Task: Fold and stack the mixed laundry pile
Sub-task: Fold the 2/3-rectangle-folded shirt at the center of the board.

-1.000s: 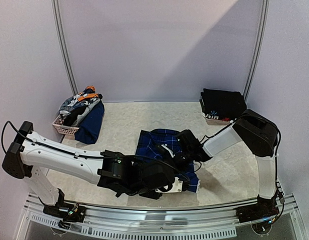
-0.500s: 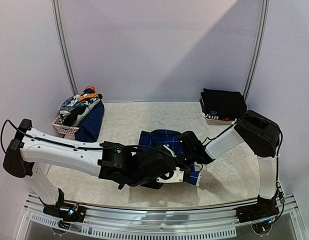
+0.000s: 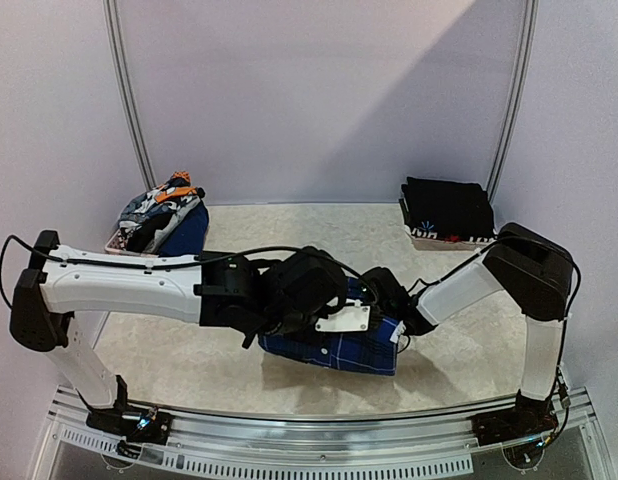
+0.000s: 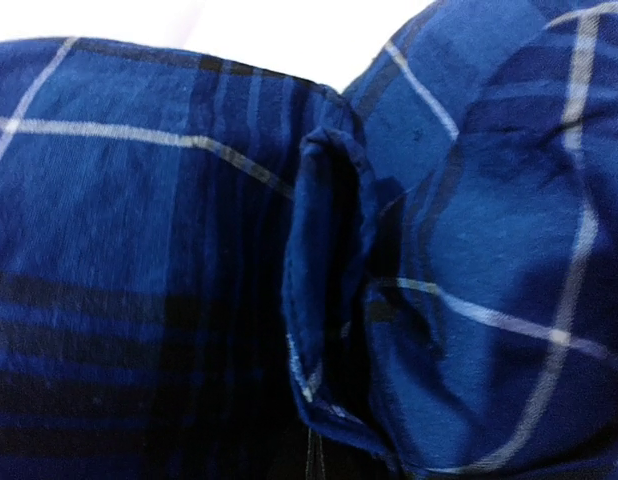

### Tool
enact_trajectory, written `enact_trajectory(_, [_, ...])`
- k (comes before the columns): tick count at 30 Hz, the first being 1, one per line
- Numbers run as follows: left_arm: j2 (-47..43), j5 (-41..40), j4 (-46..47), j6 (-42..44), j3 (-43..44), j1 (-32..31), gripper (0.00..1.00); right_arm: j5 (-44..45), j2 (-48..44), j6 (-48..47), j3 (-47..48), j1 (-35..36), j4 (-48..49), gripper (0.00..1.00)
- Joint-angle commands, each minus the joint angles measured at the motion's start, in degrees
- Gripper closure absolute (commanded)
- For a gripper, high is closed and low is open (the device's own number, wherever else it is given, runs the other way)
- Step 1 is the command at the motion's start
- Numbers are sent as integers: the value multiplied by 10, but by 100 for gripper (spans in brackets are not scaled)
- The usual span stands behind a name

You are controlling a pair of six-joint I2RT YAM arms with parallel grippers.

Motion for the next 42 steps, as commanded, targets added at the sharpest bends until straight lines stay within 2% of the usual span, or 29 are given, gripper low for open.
enact_trajectory(1, [12,14,52,31,28,37,100,75,-24,4,-13,6,-57,100])
enact_trajectory(6, [29,43,65,45,30,63,100,173,-59,16,-13,-11,-105,99])
enact_trajectory(13, [42,87,73,69,46,93,100,264,-101,34,-43,-60,-137,99])
enact_trajectory(21, [79,112,51,87,91,116,100,288,-109,36,-68,-69,-161,99])
enact_trajectory(23, [82,120,53,88,93,118,100,277,-116,36,-77,-70,-150,99])
enact_trajectory(27, [89,131,59,97,104,120,100,199,-121,47,-111,-68,-91,99])
enact_trajectory(34, [122,152,46,114,164,120,100,148,-128,66,-148,-46,-21,99])
enact_trajectory(37, [129,149,41,109,171,117,100,170,-112,72,-124,-47,-21,99])
enact_trajectory(42, [95,114,37,88,130,105,100,126,-40,77,-56,-45,11,100])
